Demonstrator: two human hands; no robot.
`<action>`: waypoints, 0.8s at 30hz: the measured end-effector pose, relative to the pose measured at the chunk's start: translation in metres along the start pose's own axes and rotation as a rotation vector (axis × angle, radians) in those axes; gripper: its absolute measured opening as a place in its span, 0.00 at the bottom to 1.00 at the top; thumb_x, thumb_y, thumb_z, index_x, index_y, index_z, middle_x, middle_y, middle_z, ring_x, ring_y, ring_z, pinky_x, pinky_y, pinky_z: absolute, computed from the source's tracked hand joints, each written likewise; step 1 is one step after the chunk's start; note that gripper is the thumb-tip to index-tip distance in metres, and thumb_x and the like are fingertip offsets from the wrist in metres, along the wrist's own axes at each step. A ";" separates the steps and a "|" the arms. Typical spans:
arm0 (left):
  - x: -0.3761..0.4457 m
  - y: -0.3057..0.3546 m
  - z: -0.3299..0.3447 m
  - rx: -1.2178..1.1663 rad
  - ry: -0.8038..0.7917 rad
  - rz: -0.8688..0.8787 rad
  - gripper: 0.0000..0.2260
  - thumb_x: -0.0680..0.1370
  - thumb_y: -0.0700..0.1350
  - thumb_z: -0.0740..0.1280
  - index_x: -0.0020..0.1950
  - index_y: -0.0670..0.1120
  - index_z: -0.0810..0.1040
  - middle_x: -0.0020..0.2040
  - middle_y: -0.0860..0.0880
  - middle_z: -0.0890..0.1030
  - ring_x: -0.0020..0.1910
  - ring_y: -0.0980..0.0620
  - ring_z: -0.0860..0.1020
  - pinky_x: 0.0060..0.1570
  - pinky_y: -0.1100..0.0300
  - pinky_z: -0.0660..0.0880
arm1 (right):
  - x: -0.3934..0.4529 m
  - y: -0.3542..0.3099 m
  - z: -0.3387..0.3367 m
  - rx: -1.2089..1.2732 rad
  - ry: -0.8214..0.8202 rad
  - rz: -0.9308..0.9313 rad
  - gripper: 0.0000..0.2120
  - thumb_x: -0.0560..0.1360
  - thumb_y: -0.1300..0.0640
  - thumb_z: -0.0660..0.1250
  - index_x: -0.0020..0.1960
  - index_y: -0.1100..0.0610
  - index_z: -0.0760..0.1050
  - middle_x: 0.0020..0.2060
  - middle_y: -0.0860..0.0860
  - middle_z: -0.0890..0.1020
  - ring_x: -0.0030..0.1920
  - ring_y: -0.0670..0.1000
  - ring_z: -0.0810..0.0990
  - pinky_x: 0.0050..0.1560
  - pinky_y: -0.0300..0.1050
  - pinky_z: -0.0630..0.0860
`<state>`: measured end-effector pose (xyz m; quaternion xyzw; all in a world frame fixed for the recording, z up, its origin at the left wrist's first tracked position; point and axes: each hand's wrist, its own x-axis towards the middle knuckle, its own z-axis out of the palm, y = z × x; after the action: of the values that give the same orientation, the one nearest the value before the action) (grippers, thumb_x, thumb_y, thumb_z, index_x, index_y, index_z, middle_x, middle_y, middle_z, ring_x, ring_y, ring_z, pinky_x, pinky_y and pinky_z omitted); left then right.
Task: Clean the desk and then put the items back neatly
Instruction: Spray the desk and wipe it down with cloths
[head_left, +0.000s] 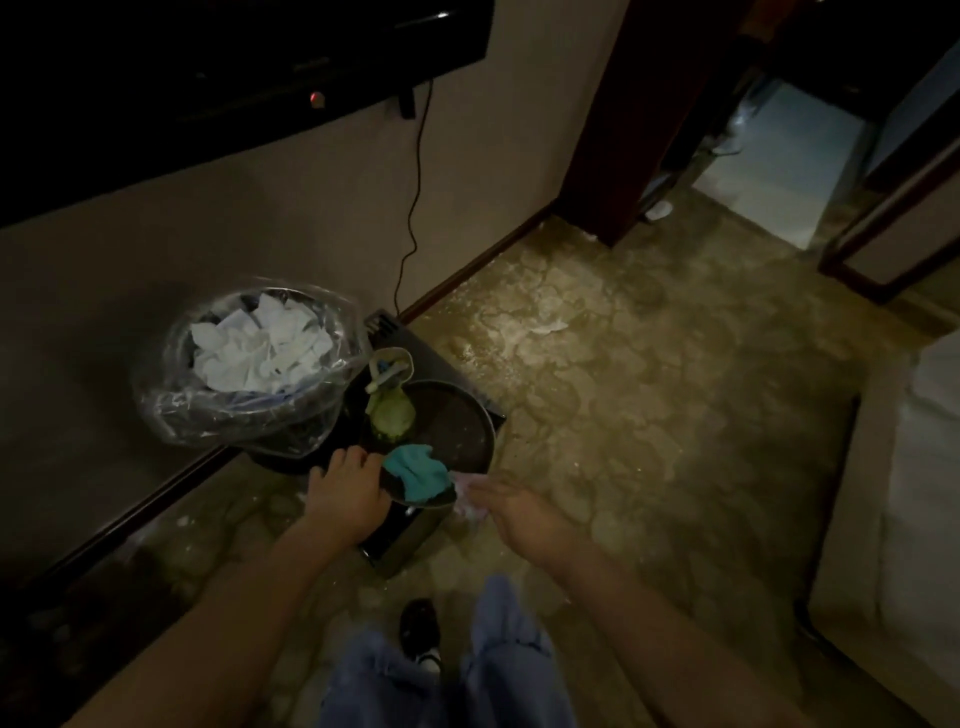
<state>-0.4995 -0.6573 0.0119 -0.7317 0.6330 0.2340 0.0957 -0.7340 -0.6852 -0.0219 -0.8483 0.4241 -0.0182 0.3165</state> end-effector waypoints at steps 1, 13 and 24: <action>0.007 -0.001 0.000 0.003 0.001 -0.009 0.21 0.80 0.51 0.56 0.73 0.48 0.62 0.69 0.46 0.65 0.69 0.47 0.62 0.65 0.49 0.62 | 0.010 0.002 -0.005 -0.016 -0.071 -0.035 0.22 0.77 0.53 0.61 0.69 0.56 0.71 0.67 0.52 0.74 0.67 0.47 0.69 0.66 0.35 0.60; 0.076 -0.027 0.049 -0.225 -0.122 -0.322 0.22 0.79 0.49 0.58 0.72 0.45 0.62 0.70 0.44 0.65 0.69 0.46 0.62 0.66 0.50 0.63 | 0.164 0.083 0.020 -0.280 -0.467 -0.025 0.26 0.80 0.63 0.55 0.77 0.55 0.56 0.76 0.49 0.58 0.76 0.50 0.55 0.74 0.45 0.50; 0.154 -0.023 0.084 -0.287 -0.132 -0.441 0.22 0.80 0.50 0.57 0.72 0.44 0.61 0.70 0.42 0.63 0.70 0.45 0.60 0.65 0.46 0.62 | 0.237 0.131 0.071 -0.437 -0.484 -0.262 0.40 0.67 0.50 0.31 0.77 0.60 0.48 0.76 0.57 0.54 0.77 0.55 0.50 0.74 0.48 0.47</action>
<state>-0.4820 -0.7520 -0.1366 -0.8411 0.4111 0.3422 0.0807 -0.6537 -0.8796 -0.2074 -0.9230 0.2182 0.2339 0.2137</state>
